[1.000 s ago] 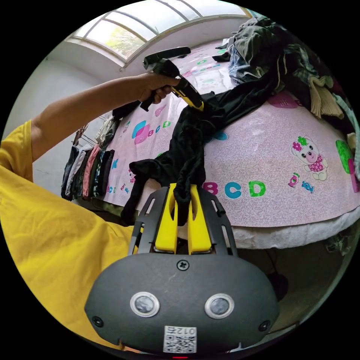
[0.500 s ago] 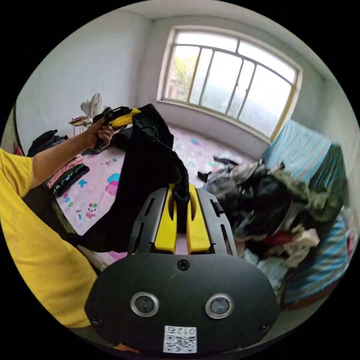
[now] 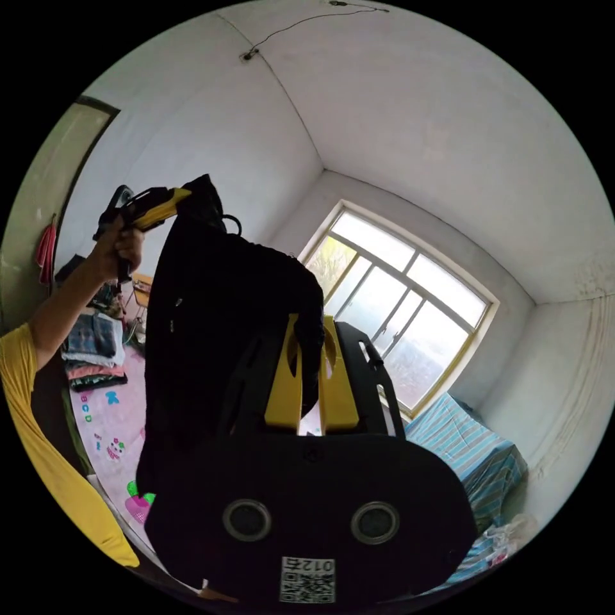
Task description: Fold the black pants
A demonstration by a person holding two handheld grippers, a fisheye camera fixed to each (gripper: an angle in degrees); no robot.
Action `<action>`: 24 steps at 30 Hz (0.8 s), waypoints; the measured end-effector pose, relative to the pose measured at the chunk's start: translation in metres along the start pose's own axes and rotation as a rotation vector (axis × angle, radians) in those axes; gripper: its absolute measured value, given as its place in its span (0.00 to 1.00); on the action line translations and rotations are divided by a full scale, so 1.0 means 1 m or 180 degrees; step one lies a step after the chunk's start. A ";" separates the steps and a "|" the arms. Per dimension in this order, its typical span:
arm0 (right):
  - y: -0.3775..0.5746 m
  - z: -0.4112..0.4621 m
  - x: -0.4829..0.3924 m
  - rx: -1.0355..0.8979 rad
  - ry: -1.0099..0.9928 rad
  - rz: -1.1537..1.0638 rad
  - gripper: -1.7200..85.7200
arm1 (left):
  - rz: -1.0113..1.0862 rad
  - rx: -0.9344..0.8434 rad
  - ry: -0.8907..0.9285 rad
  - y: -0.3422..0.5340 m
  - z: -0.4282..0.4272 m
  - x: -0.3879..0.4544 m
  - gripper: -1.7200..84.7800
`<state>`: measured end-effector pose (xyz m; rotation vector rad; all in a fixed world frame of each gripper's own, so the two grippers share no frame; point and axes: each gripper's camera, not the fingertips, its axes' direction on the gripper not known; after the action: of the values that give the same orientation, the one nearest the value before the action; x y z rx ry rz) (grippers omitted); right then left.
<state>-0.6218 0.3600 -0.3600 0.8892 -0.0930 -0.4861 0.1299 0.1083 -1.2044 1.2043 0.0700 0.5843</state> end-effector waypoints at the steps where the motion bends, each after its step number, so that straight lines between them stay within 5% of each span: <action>1: -0.006 -0.003 -0.002 -0.0013 -0.0006 -0.0006 0.06 | 0.0037 -0.0050 -0.0164 -0.013 -0.010 0.013 0.05; 13: -0.058 -0.029 -0.069 -0.0352 -0.0017 -0.0541 0.06 | -0.0360 -0.0253 -0.0598 -0.045 -0.086 0.014 0.06; 24: -0.078 -0.013 -0.057 -0.0293 -0.0365 -0.0432 0.06 | 0.0057 -0.0263 -0.0728 -0.063 -0.103 0.064 0.05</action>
<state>-0.6973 0.3534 -0.4214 0.7803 -0.1145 -0.6632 0.1727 0.2117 -1.2829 1.1849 -0.1573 0.4575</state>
